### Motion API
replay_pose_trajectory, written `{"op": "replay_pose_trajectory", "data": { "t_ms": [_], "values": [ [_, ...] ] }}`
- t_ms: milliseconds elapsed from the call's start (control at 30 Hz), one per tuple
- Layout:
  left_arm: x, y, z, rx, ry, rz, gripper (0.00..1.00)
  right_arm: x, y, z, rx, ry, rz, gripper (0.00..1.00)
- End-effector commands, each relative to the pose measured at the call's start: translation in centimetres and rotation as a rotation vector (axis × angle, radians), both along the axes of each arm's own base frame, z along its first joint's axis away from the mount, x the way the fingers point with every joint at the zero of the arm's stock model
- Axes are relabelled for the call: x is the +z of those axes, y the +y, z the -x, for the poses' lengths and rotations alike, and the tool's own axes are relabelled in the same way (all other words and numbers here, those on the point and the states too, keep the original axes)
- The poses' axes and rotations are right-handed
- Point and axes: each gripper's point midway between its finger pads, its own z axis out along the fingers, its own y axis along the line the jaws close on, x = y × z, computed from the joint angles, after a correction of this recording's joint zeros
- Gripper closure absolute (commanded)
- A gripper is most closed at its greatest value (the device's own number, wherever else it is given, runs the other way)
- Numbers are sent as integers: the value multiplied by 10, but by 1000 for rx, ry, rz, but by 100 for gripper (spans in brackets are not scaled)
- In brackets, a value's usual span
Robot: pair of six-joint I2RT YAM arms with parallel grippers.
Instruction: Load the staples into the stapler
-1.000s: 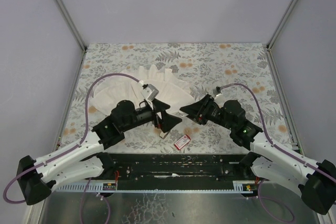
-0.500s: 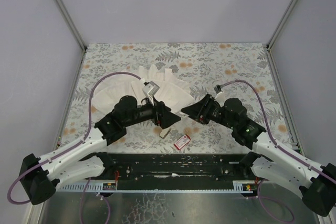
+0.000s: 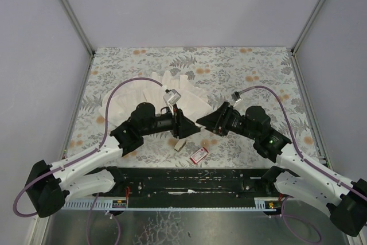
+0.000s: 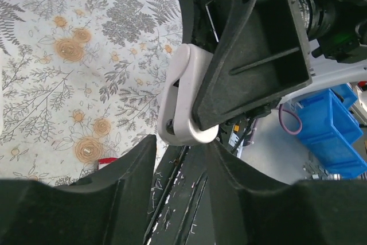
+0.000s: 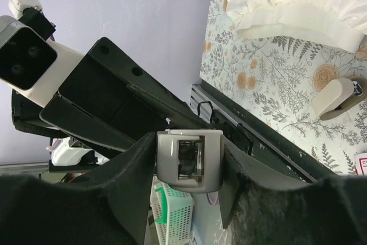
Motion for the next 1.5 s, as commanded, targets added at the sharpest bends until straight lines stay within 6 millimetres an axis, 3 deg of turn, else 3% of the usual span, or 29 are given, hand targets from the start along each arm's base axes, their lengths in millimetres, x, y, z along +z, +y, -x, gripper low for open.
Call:
{"op": "replay_pose_trajectory", "data": {
  "t_ms": [0,167,333,400,433,500,533,600,667,900,967,1100,1200,1367,1467],
  "values": [
    [32,-9,-2,-39,-75,90,64,40,5,4,39,-85,-88,47],
    [28,-9,1,-49,-70,83,68,39,4,4,31,-74,-95,38],
    [25,-9,3,-63,-63,75,69,35,4,3,25,-60,-96,38],
    [25,-10,6,-81,-62,75,67,34,4,2,21,-54,-95,56],
    [24,-10,9,-95,-63,72,62,33,3,1,13,-50,-97,73],
    [22,-8,14,-118,-73,57,41,31,0,0,-11,-41,-101,99],
    [19,-6,14,-115,-79,44,30,30,-2,-2,-27,-43,-104,100],
    [13,1,13,-89,-93,7,17,30,-5,-3,-52,-48,-117,100],
    [7,10,8,-39,-99,-31,10,28,-10,-6,-79,-57,-106,100],
    [-7,32,-6,121,-64,-94,6,6,-28,-17,-185,-92,10,100],
    [-16,39,-14,191,-37,-127,4,-12,-34,-23,-204,-107,117,100],
    [-37,62,-36,384,31,-198,0,-78,-57,-31,-234,-62,436,99],
    [-58,88,-52,539,96,-262,0,-117,-68,-26,-191,-8,607,87],
    [-80,118,-69,670,156,-279,0,-154,-75,-19,-119,51,744,64],
    [-89,132,-79,727,180,-276,0,-169,-81,-19,-109,78,813,58]
  ]
}}
